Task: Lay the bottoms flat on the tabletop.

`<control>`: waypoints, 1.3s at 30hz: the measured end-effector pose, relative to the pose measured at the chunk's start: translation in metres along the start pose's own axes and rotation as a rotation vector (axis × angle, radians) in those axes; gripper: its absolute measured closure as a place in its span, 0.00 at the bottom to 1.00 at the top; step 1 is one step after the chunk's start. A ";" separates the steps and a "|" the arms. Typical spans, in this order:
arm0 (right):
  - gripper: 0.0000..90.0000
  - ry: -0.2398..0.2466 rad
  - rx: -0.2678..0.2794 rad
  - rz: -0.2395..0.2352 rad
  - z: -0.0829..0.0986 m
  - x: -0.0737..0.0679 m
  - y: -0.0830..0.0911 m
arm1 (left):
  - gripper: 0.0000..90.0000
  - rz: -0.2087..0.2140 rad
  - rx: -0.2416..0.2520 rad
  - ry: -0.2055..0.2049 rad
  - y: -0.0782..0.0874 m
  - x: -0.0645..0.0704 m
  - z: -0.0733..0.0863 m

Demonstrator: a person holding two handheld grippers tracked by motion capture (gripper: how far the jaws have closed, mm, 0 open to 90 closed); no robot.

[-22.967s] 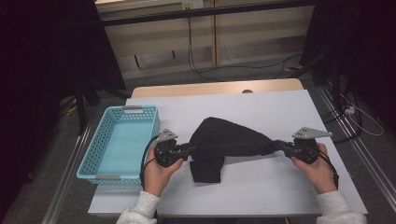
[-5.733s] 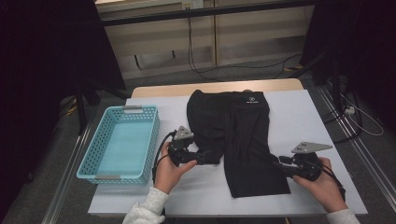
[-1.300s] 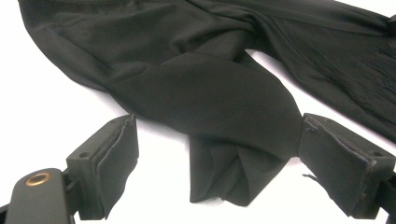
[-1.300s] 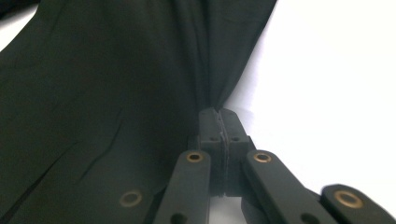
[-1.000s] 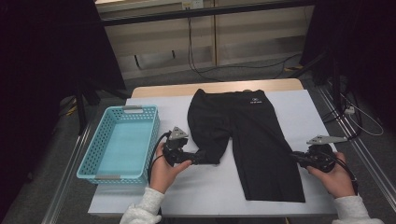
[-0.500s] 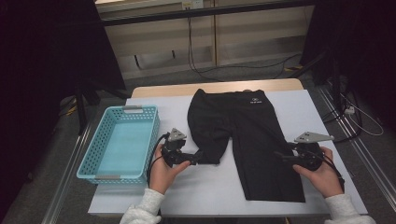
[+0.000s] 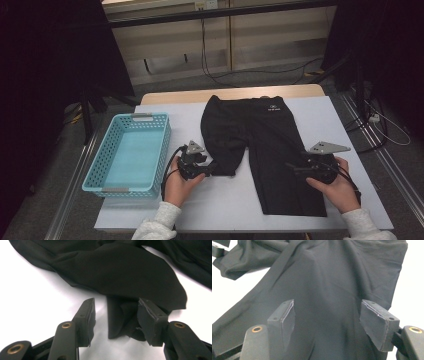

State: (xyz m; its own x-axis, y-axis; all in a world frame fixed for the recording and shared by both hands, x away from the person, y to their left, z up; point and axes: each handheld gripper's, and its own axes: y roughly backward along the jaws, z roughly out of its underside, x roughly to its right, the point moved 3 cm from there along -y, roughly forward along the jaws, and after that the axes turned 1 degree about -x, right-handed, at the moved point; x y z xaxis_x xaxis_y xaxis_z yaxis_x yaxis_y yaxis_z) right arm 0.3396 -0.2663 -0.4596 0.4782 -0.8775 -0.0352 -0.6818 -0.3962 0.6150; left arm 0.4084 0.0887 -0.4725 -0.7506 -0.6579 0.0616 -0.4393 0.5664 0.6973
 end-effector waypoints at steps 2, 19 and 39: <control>0.32 0.006 -0.001 0.000 0.000 -0.002 0.000 | 0.55 -0.013 -0.017 -0.010 -0.003 0.001 0.002; 0.33 0.022 0.013 -0.025 -0.003 -0.008 -0.001 | 0.96 0.126 -0.005 0.070 0.008 0.022 -0.009; 0.33 0.029 0.022 -0.044 -0.006 -0.011 -0.002 | 0.57 0.130 0.055 0.001 0.019 0.031 -0.017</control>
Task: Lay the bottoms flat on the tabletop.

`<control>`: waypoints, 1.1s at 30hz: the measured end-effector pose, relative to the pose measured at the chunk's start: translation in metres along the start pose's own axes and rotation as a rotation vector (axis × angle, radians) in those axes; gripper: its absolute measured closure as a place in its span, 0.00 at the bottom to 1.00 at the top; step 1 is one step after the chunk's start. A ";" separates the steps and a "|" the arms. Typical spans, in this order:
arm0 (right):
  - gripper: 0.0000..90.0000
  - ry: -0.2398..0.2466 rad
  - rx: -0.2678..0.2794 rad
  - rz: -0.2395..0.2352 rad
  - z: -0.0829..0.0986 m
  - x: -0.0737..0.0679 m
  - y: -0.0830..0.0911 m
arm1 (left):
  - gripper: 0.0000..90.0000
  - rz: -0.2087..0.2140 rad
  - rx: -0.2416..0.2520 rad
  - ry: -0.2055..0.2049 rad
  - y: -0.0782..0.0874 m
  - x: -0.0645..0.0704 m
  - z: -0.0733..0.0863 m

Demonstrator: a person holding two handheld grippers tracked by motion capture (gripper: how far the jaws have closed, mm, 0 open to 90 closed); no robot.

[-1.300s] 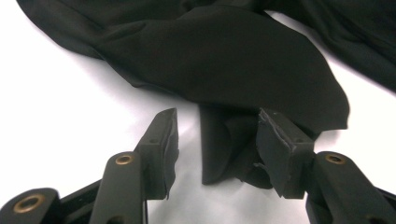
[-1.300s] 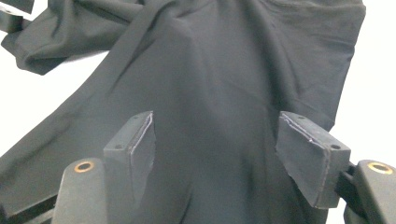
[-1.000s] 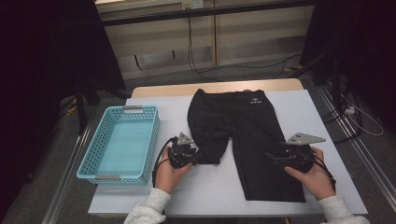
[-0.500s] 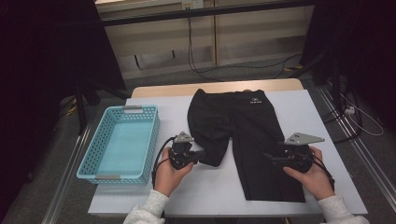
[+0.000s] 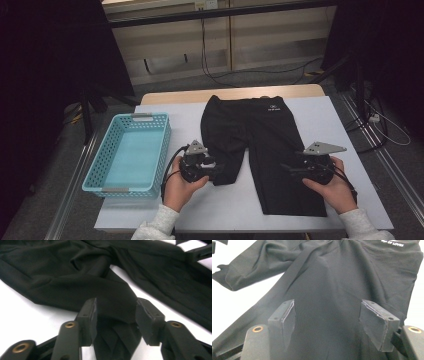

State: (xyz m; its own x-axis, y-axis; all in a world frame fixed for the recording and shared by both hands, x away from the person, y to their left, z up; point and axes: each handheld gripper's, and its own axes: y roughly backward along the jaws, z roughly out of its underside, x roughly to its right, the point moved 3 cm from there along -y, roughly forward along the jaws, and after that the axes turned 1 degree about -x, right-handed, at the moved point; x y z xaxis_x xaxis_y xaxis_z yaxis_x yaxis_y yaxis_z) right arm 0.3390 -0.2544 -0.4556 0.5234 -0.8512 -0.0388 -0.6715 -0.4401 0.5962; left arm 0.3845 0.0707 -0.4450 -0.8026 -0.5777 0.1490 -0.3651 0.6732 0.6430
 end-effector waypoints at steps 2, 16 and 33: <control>0.33 -0.003 -0.001 0.000 0.000 0.000 0.000 | 0.54 0.011 -0.008 -0.018 -0.009 0.003 0.002; 0.33 0.002 -0.009 -0.005 -0.001 -0.001 -0.005 | 0.96 -0.001 -0.102 -0.003 -0.032 0.003 0.010; 0.32 -0.008 -0.008 -0.020 0.001 -0.001 -0.005 | 0.99 -0.042 0.050 0.123 0.009 -0.038 -0.027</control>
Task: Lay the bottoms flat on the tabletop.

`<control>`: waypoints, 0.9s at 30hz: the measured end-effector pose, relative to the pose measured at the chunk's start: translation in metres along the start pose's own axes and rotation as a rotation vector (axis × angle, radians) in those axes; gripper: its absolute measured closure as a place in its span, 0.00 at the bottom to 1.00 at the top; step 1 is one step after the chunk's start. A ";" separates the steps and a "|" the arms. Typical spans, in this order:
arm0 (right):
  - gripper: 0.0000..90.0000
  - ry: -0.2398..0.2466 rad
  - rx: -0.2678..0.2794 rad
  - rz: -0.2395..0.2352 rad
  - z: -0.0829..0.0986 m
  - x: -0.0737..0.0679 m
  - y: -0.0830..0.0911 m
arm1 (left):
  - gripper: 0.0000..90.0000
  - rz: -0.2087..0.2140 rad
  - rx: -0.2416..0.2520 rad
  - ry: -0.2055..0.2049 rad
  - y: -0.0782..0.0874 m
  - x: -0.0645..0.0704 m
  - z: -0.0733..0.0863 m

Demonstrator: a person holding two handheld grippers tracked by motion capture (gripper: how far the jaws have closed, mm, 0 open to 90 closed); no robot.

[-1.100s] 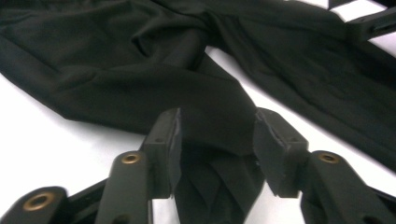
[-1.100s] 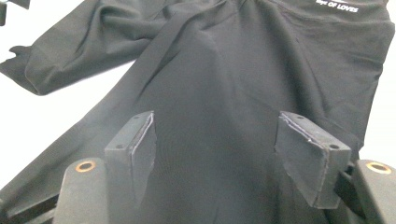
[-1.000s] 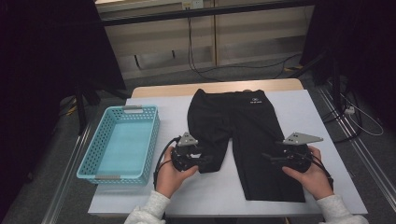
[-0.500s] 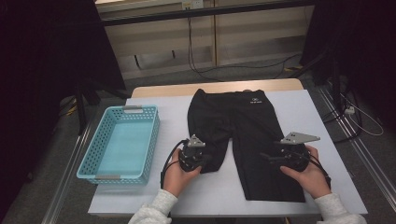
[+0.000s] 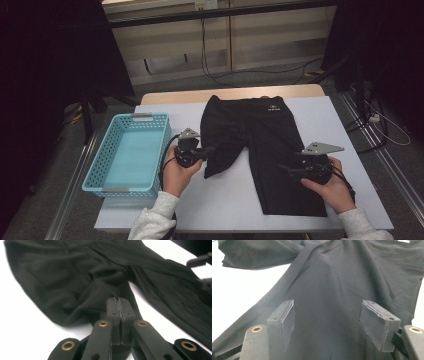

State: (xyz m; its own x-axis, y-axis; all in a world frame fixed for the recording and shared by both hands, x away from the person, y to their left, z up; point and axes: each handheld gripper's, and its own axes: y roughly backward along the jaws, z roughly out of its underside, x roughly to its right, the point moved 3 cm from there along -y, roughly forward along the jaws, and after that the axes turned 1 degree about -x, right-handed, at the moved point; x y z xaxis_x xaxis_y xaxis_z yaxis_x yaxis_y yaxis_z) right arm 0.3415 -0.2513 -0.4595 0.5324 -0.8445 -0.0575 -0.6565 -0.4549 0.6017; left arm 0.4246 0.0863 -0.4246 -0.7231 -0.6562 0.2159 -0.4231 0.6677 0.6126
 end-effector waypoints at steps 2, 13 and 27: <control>0.32 0.000 0.000 -0.006 -0.001 -0.002 -0.002 | 0.99 -0.020 -0.002 0.010 -0.002 -0.007 -0.004; 0.32 0.034 -0.010 -0.036 -0.005 -0.014 -0.010 | 0.98 -0.140 -0.033 0.055 -0.020 -0.043 0.003; 0.31 0.068 -0.013 -0.078 -0.012 -0.032 -0.021 | 0.27 -0.164 0.026 0.035 0.002 -0.027 0.017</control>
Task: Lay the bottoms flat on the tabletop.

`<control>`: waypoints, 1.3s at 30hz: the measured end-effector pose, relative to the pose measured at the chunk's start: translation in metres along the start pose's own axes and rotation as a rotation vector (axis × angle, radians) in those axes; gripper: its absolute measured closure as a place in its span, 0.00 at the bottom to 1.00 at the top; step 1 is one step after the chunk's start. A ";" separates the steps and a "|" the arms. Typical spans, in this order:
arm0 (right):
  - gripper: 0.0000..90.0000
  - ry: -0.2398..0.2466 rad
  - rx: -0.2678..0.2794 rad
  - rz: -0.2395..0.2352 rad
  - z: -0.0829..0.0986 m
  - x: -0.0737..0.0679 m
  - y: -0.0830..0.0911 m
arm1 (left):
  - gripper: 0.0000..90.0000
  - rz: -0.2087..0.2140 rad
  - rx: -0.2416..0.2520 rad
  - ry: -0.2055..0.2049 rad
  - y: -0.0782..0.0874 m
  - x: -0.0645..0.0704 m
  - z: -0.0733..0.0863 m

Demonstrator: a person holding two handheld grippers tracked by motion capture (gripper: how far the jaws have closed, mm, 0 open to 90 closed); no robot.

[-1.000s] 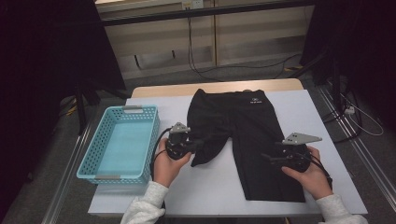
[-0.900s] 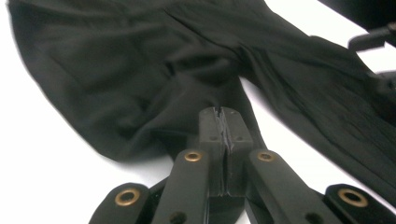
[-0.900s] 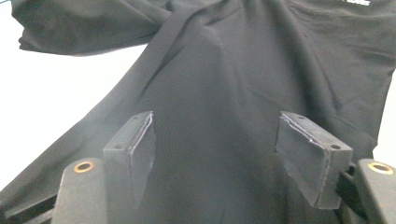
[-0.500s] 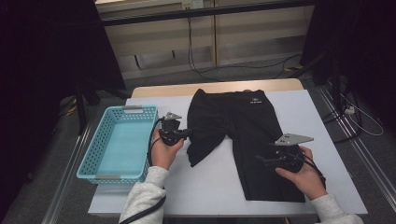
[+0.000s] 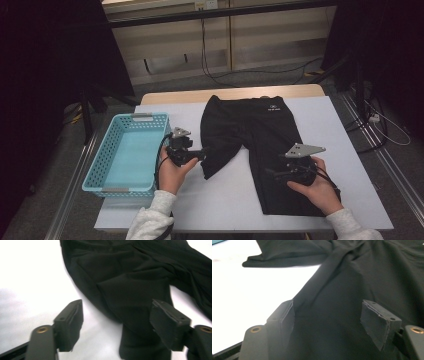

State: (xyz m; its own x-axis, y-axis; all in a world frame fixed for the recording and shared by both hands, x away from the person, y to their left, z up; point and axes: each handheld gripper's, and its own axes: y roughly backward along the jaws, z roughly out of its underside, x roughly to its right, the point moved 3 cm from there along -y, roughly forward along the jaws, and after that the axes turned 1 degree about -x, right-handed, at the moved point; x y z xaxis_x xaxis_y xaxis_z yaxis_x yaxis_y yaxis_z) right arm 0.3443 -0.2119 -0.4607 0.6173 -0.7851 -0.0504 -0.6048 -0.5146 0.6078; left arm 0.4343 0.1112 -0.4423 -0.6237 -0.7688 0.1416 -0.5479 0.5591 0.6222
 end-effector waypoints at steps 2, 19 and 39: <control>0.31 0.008 0.001 -0.011 -0.003 -0.005 -0.003 | 0.26 0.018 0.015 -0.010 0.005 0.003 0.002; 0.18 0.031 0.008 -0.047 -0.026 -0.040 -0.029 | 0.18 0.026 -0.020 -0.046 0.008 0.004 0.014; 0.20 0.084 -0.023 -0.086 -0.031 -0.052 -0.044 | 0.53 0.083 -0.107 -0.080 0.010 0.016 0.032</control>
State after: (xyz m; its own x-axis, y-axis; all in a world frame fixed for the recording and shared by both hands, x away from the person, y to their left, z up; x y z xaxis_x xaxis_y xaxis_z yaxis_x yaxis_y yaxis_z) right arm 0.3543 -0.1379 -0.4600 0.7072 -0.7061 -0.0371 -0.5368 -0.5703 0.6218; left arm 0.4011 0.1143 -0.4587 -0.7089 -0.6919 0.1367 -0.4331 0.5800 0.6900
